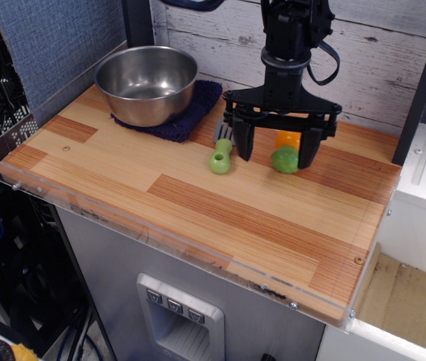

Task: Move the carrot from left side to right side

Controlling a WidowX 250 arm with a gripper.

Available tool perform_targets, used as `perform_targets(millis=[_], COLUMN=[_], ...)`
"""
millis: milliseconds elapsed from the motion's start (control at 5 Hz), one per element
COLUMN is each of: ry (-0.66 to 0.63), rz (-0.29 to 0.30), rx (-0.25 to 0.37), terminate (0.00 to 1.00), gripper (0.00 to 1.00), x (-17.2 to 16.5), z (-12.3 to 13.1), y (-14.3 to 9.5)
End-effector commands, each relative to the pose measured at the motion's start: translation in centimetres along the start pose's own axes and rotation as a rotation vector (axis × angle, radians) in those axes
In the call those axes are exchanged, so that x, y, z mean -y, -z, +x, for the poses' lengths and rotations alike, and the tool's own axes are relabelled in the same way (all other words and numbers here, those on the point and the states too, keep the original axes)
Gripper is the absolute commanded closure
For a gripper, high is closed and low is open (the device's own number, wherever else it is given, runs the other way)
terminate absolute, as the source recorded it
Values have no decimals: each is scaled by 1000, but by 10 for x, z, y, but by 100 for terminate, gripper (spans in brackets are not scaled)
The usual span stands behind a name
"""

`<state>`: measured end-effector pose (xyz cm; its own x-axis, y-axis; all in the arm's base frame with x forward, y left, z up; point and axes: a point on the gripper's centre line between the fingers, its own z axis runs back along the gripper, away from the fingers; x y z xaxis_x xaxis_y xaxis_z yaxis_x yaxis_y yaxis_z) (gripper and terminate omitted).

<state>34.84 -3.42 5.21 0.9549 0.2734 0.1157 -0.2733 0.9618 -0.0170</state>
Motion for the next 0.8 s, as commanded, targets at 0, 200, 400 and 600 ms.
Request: perform_targets(millis=[0,200,400,600], ry=[-58,-42,-16,32], rz=[-41,-11,-13,-36], rx=[147,96,63,2], terminate=[0,0,0,0], gripper=[0,0,0,0], x=[-44,-87,-132,-146], z=[31,60,84,92], y=[-68,-107,-116,-121])
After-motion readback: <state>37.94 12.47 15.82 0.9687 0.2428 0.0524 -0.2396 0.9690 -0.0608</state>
